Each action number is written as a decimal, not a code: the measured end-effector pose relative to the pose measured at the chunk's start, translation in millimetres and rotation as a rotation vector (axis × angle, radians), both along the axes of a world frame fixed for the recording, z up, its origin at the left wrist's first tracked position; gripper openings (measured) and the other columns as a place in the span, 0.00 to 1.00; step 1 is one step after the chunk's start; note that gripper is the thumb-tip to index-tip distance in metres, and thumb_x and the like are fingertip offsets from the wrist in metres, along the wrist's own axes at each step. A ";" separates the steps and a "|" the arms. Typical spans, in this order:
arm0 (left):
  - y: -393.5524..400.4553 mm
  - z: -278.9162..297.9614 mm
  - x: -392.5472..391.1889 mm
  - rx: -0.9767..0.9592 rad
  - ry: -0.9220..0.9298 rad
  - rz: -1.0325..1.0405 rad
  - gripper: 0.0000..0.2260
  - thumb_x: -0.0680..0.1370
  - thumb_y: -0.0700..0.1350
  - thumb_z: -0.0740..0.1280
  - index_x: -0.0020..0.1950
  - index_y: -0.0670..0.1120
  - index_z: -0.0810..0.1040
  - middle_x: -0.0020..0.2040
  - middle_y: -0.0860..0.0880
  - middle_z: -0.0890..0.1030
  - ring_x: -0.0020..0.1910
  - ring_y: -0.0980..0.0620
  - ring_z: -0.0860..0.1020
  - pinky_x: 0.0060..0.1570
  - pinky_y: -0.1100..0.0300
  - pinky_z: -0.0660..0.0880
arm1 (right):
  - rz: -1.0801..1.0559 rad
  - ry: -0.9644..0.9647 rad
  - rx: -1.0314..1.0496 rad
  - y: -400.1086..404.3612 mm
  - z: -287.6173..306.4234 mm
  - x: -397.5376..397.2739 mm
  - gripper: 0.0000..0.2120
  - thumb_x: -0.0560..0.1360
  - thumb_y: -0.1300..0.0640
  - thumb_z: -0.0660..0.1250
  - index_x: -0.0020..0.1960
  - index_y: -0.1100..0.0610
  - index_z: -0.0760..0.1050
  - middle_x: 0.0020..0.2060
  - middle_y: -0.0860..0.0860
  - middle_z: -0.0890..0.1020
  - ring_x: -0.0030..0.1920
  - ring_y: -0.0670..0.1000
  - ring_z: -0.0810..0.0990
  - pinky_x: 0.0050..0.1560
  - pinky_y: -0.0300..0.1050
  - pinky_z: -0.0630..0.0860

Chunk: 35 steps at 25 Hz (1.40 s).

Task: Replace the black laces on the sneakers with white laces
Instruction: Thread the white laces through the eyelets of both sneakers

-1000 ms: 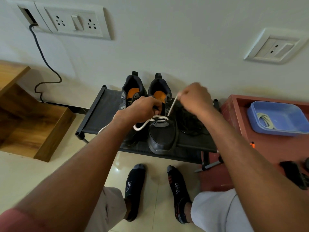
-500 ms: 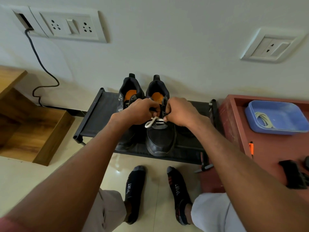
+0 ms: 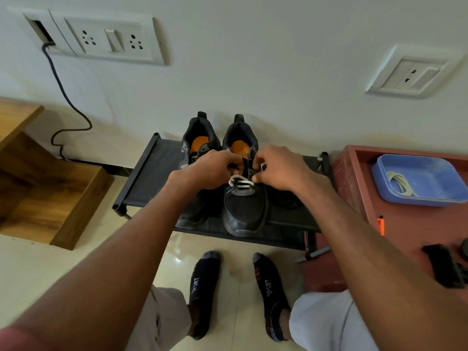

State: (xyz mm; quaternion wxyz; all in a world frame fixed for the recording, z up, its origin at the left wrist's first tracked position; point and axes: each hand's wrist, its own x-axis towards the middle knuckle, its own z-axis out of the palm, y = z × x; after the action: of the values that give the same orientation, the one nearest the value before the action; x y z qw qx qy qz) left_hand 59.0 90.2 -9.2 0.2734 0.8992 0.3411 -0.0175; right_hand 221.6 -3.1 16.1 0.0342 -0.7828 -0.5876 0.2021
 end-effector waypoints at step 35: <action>-28.2 50.9 -4.3 -0.595 -0.605 0.797 0.24 0.85 0.63 0.58 0.52 0.43 0.78 0.32 0.49 0.77 0.27 0.54 0.72 0.31 0.62 0.71 | -0.690 0.830 0.180 4.0 14.4 14.5 0.06 0.81 0.63 0.68 0.55 0.65 0.80 0.41 0.59 0.88 0.41 0.56 0.88 0.38 0.47 0.84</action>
State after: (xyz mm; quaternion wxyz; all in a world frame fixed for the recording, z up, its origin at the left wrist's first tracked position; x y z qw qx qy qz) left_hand 54.8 62.0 41.6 0.5850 0.5510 0.5404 0.2492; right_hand 236.1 1.0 30.5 0.3943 -0.7787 -0.2488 0.4197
